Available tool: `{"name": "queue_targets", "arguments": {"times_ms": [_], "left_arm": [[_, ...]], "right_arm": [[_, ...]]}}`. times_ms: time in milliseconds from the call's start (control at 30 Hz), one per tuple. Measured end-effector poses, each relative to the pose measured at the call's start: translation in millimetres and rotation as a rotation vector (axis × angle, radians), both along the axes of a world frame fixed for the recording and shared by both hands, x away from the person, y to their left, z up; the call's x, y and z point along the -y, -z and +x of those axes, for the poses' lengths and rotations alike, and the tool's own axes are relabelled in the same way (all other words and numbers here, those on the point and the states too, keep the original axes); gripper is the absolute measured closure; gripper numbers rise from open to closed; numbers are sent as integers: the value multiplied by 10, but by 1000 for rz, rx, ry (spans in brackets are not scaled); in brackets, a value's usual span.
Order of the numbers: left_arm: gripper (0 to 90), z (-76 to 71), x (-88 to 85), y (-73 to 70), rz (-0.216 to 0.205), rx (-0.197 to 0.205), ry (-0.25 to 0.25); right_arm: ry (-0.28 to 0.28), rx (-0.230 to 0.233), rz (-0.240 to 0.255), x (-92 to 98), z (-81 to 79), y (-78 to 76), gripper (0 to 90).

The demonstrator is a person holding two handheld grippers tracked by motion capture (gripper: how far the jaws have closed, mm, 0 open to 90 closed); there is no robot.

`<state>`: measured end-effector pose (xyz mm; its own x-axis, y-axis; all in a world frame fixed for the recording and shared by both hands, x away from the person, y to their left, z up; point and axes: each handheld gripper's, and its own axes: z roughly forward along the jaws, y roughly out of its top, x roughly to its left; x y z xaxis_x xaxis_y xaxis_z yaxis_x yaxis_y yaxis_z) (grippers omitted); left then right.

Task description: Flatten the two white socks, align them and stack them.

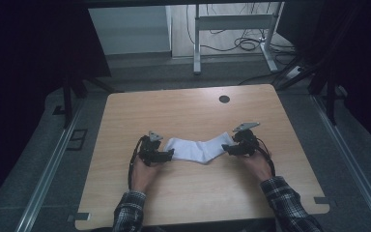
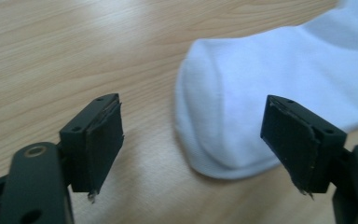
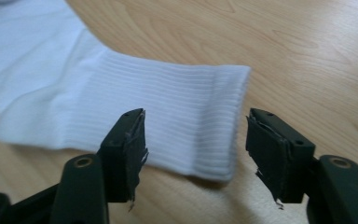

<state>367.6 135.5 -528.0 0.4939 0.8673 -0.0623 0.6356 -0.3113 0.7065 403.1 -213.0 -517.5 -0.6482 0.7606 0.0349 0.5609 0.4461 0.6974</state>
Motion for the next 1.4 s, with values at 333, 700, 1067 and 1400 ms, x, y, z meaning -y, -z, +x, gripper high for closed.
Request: {"name": "queue_targets", "arguments": {"times_ms": [333, 700, 1067, 1400], "left_arm": [[141, -310, -19, -225, 13, 5, 67], [130, -748, -78, -314, 46, 45, 109], [124, -1003, -243, -124, 43, 32, 83], [123, -1102, -374, 54, 53, 10, 64]], "right_arm": [[-68, 14, 4, 73, -273, -203, 200], [-86, 47, 9, 321, -621, -346, 104], [-49, 39, 19, 609, -826, -206, 75], [-46, 17, -6, 730, -882, 36, 74]]}}
